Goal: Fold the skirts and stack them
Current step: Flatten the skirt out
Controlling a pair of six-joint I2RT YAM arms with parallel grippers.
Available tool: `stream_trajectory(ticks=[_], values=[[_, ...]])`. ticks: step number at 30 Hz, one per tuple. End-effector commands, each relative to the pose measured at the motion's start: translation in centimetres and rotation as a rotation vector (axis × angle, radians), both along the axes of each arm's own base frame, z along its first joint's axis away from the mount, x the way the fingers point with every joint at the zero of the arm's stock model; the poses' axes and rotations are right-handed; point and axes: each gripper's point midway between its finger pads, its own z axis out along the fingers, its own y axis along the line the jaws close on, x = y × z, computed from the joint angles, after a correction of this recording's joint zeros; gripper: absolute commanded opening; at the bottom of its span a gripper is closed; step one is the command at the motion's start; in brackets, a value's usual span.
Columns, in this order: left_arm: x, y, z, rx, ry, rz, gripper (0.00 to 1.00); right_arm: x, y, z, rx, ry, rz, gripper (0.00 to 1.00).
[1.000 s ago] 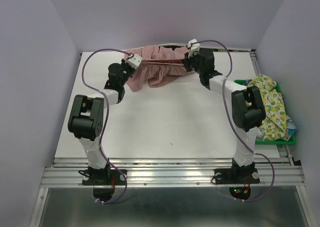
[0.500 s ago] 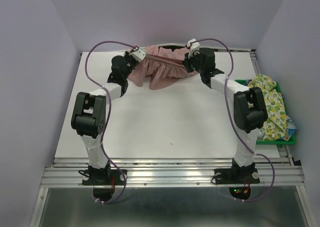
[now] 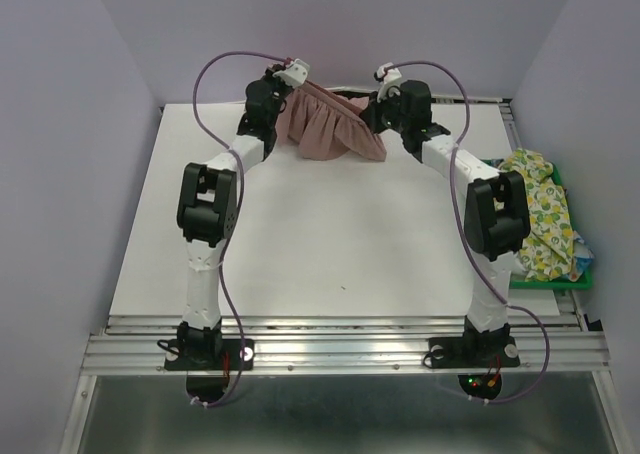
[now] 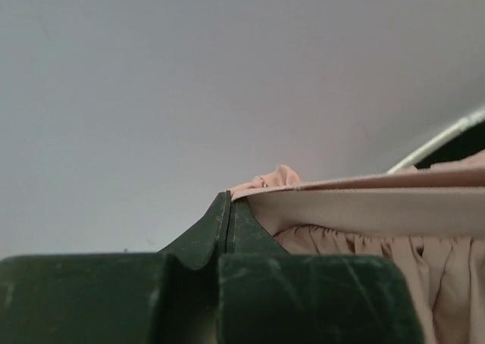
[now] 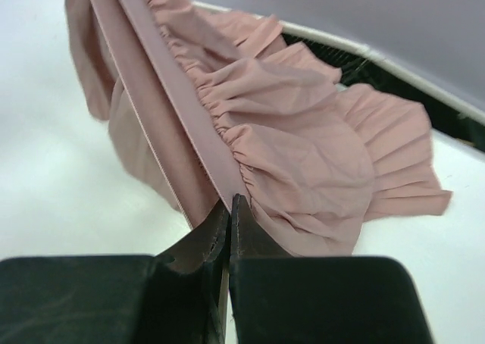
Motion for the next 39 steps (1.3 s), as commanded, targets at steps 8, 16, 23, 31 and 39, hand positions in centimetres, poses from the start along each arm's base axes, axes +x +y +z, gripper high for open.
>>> stream_trajectory(ticks=[8, 16, 23, 31, 39], values=[[-3.3, 3.7, 3.0, -0.066, -0.071, 0.094, 0.0, -6.6, 2.3, -10.4, -0.045, 0.286, 0.054, 0.01], [-12.1, 4.0, -0.5, -0.042, 0.021, -0.009, 0.0, -8.6, 2.0, -12.0, -0.037, 0.352, 0.034, 0.01], [-18.9, 4.8, -4.2, 0.053, 0.102, -0.063, 0.0, -12.0, 1.8, -10.6, -0.108, 0.356, 0.161, 0.01], [-26.8, 3.7, -12.2, 0.19, 0.312, -0.214, 0.0, -18.8, 0.1, -14.4, -0.3, 0.463, 0.343, 0.01], [-37.8, 0.7, -15.7, 0.518, 0.348, -0.562, 0.02, -25.3, -2.6, -16.3, -0.461, 0.465, 0.439, 0.01]])
